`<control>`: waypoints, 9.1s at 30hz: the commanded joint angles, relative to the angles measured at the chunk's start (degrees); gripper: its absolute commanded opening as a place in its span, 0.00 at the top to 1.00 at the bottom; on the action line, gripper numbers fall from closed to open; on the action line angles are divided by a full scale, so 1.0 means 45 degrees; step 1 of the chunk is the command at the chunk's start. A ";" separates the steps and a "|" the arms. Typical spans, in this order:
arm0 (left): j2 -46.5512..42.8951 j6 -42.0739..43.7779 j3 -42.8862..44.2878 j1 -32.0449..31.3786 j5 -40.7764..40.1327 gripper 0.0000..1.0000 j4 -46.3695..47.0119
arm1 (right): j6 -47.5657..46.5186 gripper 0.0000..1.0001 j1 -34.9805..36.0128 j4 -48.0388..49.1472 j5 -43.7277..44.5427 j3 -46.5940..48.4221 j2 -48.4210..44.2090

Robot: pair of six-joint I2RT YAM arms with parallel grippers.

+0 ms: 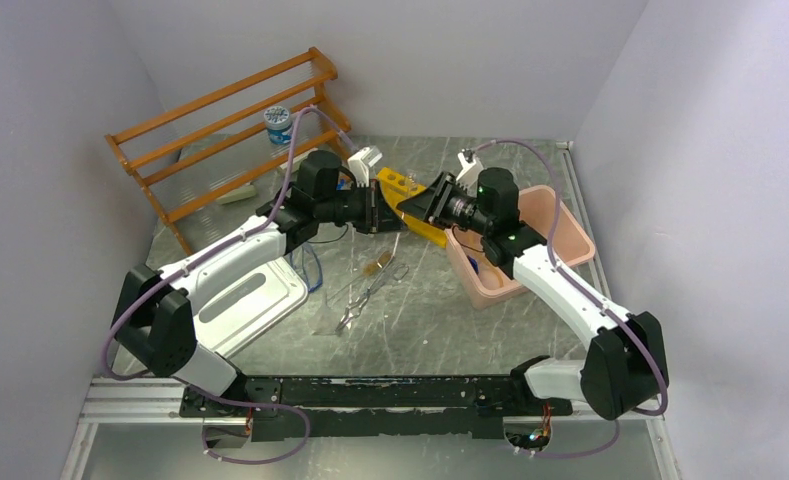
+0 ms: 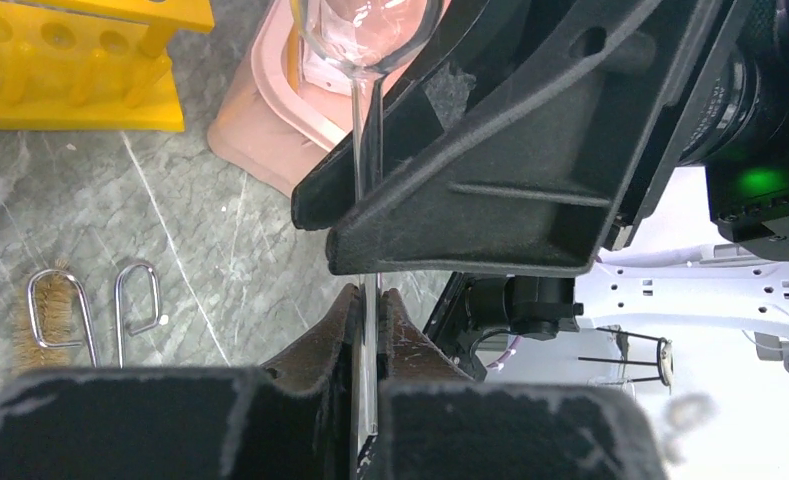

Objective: Organize the chemistry lab equipment

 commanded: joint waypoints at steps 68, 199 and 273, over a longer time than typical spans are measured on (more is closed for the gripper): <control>0.0079 0.3638 0.1382 -0.0089 -0.6009 0.35 -0.3602 | 0.2238 0.68 -0.5793 -0.6391 0.9418 0.1211 0.4601; -0.1943 0.3729 0.0713 -0.0451 -0.5217 0.32 -0.1616 | 0.0950 1.00 -0.1917 -0.8195 1.3142 0.1957 -0.1541; -0.3569 0.0401 -0.3621 -0.1531 -0.8980 0.32 -0.8196 | -0.2833 0.57 -0.0942 -0.5566 0.4267 -0.0166 -0.4256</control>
